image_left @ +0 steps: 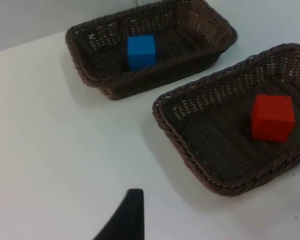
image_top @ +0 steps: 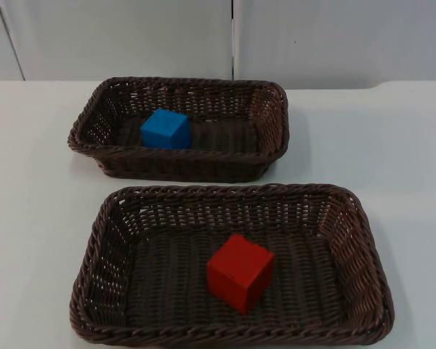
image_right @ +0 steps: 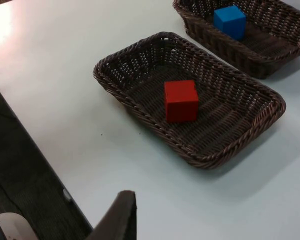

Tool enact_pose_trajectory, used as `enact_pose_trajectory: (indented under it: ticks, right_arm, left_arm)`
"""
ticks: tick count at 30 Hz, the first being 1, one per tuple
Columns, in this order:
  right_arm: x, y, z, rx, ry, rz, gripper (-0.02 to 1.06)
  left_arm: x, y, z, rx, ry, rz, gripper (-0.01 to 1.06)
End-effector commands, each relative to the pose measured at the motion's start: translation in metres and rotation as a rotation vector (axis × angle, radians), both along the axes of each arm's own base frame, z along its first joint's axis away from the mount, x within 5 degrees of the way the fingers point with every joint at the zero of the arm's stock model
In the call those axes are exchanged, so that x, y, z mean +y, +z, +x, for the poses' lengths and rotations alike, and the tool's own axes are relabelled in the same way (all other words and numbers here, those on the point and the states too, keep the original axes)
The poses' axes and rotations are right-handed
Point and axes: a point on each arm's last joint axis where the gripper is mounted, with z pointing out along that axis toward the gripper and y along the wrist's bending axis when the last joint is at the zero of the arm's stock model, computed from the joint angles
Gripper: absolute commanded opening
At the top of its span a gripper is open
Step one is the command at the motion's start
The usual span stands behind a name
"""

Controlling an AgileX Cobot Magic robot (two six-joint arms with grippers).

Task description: Pick up one cube with the left hand and place it into the upper basket. Pick up one cube with the right hand and place it into the lower basket.

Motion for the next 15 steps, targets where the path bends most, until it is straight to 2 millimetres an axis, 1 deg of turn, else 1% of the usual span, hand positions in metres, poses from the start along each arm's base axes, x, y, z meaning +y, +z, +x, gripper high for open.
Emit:
enact_pose_trajectory:
  ticks: [1, 8, 15]
  right_arm:
    - [0.0003, -0.0012, 0.0003, -0.001, -0.001, 0.005, 1.05]
    - [0.0003, -0.0012, 0.0003, -0.001, -0.001, 0.005, 1.05]
    - [0.0006, -0.0012, -0.0001, 0.003, 0.000, 0.008, 1.05]
  left_arm:
    - [-0.0008, -0.0013, 0.0000, 0.002, 0.019, -0.008, 1.05]
    - [-0.0015, -0.0013, 0.0010, 0.002, 0.099, -0.008, 1.05]
    - [-0.0019, -0.0013, 0.0016, 0.001, 0.142, -0.008, 1.05]
